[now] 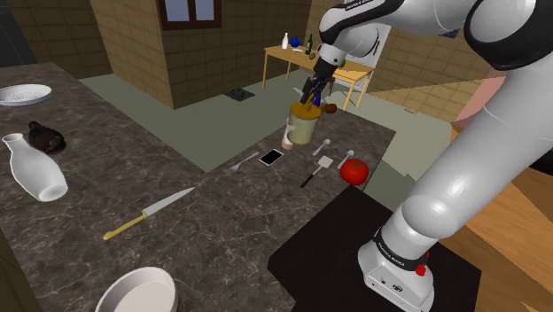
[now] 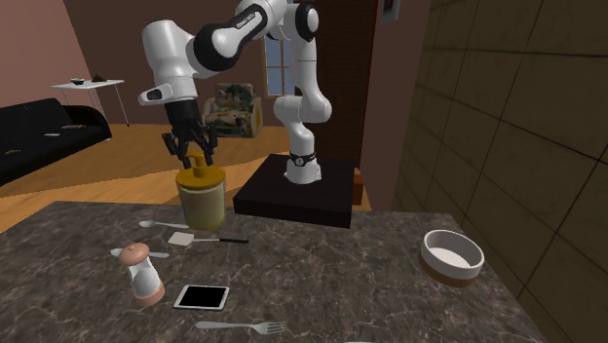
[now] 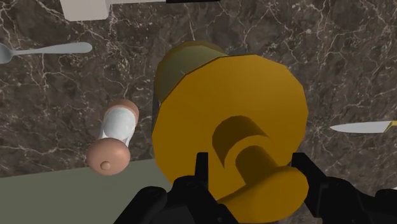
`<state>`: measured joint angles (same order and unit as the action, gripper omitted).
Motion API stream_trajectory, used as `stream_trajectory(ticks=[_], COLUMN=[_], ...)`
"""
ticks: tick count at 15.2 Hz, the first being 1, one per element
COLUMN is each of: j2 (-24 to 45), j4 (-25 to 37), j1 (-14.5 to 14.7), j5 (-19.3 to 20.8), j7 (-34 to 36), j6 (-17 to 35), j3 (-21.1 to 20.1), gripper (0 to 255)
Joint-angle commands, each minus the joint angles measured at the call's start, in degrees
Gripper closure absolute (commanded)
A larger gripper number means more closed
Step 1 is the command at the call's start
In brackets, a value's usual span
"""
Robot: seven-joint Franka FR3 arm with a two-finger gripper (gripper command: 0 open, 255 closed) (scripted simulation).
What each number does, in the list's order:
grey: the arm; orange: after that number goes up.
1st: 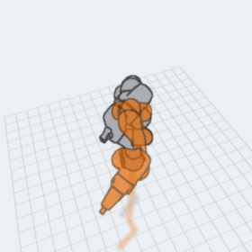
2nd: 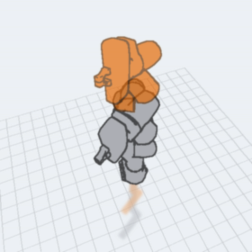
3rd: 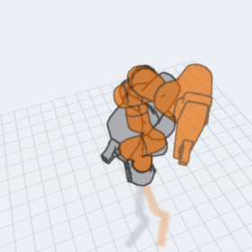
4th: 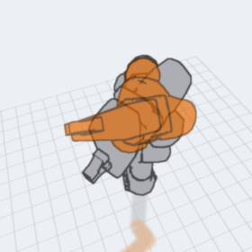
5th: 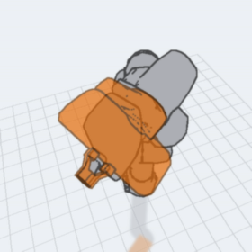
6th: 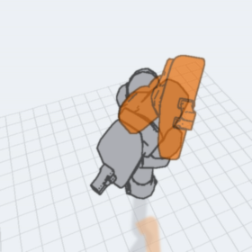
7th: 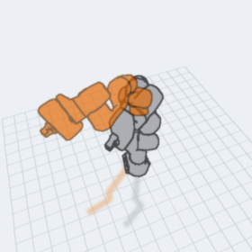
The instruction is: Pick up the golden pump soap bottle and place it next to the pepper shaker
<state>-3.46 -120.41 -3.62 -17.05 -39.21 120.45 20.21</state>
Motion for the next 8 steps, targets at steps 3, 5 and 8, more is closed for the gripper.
stream_trajectory(ticks=[3,5,8], j2=[1.2,1.8,2.9], j4=[-1.8,-2.6,-3.8], j1=[0.1,0.1,0.1], j5=[-1.0,-1.6,-2.6], j7=[-1.3,-1.9,-3.0], j6=[2.8,4.1,6.1], j3=[0.0,0.1,0.1], gripper=[255,255,255])
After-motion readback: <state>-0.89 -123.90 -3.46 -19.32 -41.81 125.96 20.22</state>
